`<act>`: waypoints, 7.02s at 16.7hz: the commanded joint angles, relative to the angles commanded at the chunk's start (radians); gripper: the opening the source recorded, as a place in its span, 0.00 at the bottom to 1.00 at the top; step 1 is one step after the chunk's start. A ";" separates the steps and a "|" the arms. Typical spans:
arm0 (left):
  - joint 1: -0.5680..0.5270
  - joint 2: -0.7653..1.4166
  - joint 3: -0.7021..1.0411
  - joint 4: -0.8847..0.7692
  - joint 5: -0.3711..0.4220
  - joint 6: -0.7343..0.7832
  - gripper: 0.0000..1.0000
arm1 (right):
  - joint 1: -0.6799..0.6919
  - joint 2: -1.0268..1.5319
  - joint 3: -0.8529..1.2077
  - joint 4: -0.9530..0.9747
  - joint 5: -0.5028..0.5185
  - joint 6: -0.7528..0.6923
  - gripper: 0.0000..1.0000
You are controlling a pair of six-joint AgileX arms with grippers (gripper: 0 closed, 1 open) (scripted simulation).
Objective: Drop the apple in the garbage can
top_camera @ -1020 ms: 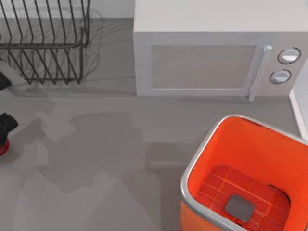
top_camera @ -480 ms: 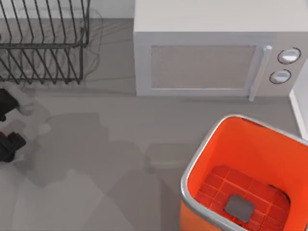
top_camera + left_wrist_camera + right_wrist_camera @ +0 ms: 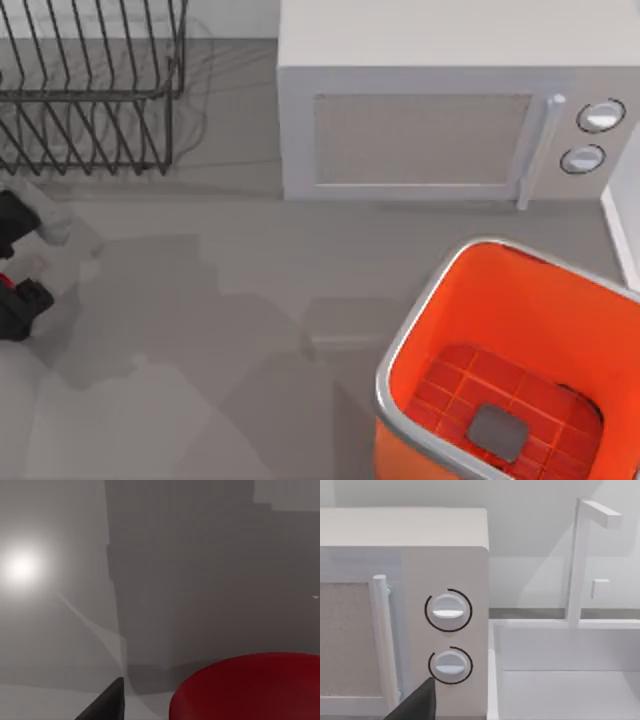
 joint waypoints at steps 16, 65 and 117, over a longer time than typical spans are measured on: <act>0.000 0.000 0.000 0.000 0.000 0.000 0.00 | 0.000 0.000 0.000 0.000 0.000 0.000 1.00; -0.956 0.197 1.091 -0.957 0.058 2.151 0.00 | 0.000 0.000 0.000 0.000 0.000 0.000 1.00; -1.285 0.327 0.914 -0.540 -0.027 2.752 0.98 | 0.000 0.000 0.000 0.000 0.000 0.000 1.00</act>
